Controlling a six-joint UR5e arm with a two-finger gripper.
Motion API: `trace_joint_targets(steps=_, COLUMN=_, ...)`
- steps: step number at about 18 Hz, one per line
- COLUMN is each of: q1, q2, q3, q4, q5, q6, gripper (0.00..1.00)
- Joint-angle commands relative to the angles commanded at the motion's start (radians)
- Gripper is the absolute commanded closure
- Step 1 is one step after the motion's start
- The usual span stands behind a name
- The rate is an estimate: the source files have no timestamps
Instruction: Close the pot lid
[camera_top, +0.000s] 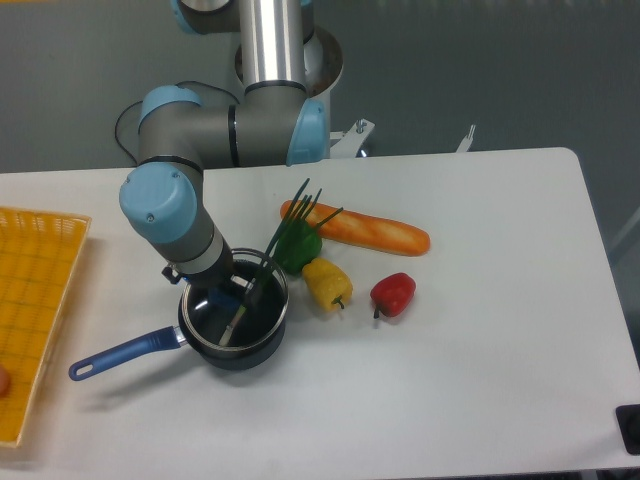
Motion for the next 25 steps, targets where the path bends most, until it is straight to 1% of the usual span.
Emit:
trace_joint_targets(steps=11, q1=-0.002, q2=-0.009, q3=0.000, q4=0.002, q5=0.002, q6=0.000, gripper=0.55)
trace_joint_targets(steps=25, q1=-0.002, q2=0.006, q3=-0.006, q4=-0.002, q5=0.000, q6=0.005, gripper=0.55)
